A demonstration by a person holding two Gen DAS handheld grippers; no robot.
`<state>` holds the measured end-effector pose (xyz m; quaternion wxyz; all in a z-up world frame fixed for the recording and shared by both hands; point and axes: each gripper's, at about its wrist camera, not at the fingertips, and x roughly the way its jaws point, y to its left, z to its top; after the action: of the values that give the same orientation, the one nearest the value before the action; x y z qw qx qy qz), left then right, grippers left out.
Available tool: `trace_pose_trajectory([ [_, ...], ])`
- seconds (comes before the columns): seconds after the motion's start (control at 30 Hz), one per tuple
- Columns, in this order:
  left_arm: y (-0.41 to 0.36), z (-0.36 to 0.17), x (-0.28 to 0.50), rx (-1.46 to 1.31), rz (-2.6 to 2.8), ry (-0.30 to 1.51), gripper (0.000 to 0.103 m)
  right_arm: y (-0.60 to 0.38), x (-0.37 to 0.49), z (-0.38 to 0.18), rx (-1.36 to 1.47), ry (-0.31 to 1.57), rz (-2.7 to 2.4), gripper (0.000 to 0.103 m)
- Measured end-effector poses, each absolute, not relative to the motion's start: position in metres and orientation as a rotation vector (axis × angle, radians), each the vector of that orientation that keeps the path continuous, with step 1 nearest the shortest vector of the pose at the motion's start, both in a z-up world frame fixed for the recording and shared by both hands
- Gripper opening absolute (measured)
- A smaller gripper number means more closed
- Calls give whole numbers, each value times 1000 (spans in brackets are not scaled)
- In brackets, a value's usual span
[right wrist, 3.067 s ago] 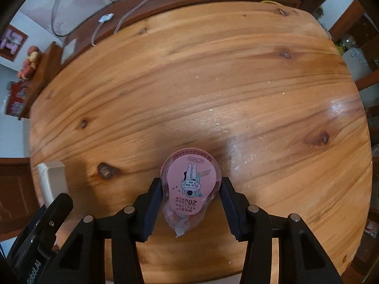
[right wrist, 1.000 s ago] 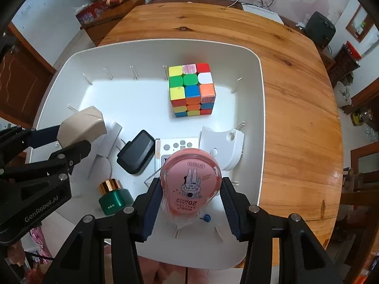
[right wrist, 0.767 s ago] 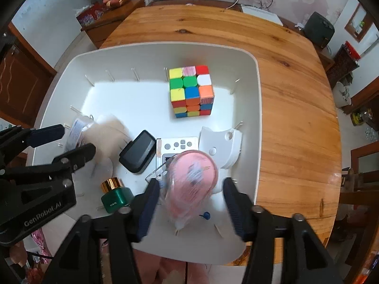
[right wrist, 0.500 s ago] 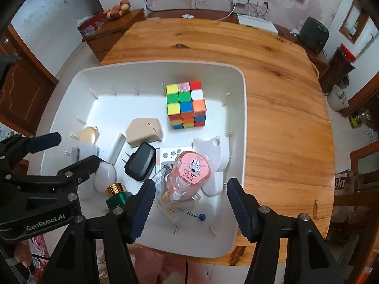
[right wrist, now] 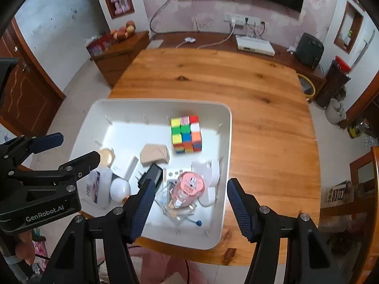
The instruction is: Organize rigid objects
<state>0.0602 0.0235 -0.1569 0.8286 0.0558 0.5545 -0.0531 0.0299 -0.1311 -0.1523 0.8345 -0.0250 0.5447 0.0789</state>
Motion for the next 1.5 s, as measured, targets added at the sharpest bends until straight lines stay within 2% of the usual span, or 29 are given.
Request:
trace_pose_trajectory([
  [0.47,13,-69,53,11,-76,1022,83,-150,16,-68,95,963,136,69],
  [0.57,10,-59,51,12,-71,995,83,-153,11,-55,82,918,116,73],
  [1.03,0,-33,43,6,-58,908,83,-159,-3,-11,44,791,72,76],
  [1.5,-1,-27,43,6,-41,887,83,-162,3,-4,47,767,78,77],
])
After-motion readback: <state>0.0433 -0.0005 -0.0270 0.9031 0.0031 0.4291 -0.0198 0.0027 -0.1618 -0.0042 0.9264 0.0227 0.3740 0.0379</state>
